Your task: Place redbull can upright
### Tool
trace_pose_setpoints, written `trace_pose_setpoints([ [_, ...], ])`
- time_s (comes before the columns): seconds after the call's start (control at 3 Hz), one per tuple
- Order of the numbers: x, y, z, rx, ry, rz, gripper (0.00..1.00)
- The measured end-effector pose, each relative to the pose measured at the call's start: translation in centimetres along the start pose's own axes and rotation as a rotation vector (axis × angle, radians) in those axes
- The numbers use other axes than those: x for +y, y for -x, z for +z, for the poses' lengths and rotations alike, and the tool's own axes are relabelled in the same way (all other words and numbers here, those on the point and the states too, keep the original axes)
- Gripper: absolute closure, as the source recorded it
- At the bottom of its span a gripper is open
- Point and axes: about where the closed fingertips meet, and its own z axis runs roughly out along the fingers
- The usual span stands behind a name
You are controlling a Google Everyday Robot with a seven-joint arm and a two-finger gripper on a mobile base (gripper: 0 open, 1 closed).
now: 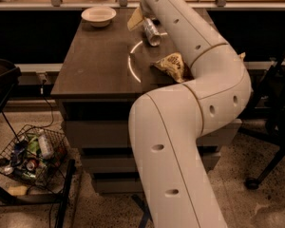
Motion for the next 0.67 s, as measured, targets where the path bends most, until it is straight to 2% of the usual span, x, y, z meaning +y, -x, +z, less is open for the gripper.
trace_pose_setpoints([
  [0.33, 0.0, -1.3, 0.9, 0.044, 0.01, 0.011, 0.0],
  [0.67, 1.3, -3.0, 1.8, 0.103, 0.064, -0.012, 0.22],
])
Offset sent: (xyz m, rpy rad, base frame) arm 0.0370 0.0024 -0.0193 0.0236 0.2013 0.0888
